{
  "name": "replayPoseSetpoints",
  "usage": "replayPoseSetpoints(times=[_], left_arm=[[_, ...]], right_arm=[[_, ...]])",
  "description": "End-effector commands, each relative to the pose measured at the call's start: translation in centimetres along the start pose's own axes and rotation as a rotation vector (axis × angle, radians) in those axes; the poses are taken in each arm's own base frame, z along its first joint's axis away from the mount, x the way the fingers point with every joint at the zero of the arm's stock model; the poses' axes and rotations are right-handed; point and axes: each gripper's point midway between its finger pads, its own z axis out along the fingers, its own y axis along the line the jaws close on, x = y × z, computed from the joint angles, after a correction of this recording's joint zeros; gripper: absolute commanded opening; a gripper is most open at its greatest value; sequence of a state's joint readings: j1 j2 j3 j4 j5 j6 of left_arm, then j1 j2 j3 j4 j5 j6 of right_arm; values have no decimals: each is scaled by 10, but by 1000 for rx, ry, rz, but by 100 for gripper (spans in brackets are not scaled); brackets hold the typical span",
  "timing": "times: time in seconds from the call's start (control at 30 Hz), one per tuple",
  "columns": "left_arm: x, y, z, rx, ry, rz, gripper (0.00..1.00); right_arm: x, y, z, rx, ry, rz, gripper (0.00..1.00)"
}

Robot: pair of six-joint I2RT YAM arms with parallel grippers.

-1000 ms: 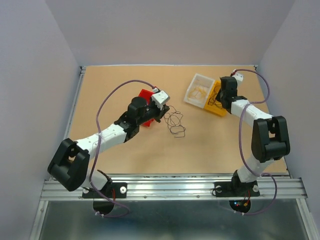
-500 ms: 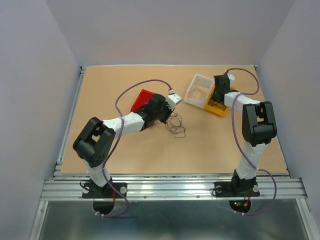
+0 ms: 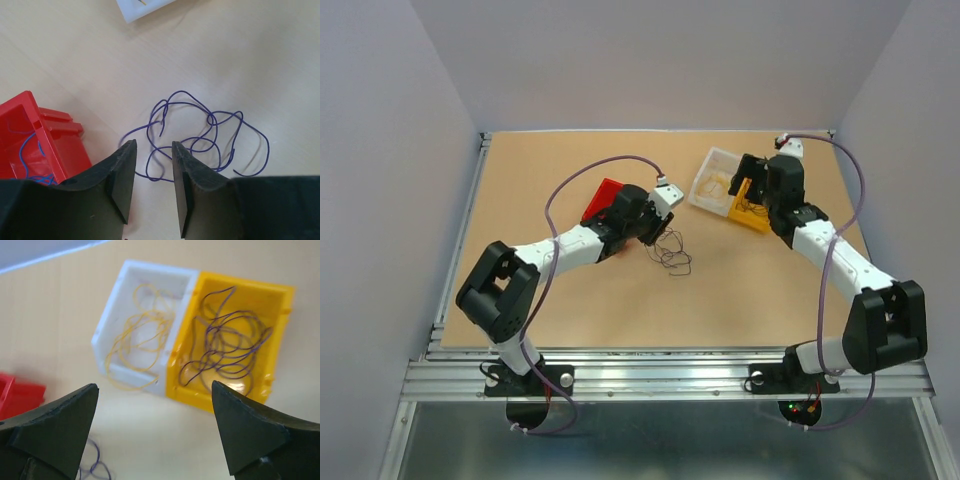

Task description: Untangle the cables

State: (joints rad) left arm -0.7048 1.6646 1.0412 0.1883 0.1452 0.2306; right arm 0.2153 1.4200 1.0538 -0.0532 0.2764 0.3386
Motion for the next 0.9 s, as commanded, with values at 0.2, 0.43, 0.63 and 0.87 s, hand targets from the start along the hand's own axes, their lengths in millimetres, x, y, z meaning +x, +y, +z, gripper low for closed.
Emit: replayPoseSetpoints(times=[0.2, 0.43, 0.63, 0.87], left_arm=[[-67, 25, -75, -86, -272, -6, 57], [-87, 58, -121, -164, -421, -75, 61], [-87, 67, -126, -161, -437, -108, 61], [-87, 65, -126, -149, -436, -105, 61]], right_arm=[[117, 106, -33, -407, 182, -127, 100], [154, 139, -29, -246, 198, -105, 100], [170, 130, -40, -19, 161, 53, 100], [183, 137, -46, 115, 116, 213, 100]])
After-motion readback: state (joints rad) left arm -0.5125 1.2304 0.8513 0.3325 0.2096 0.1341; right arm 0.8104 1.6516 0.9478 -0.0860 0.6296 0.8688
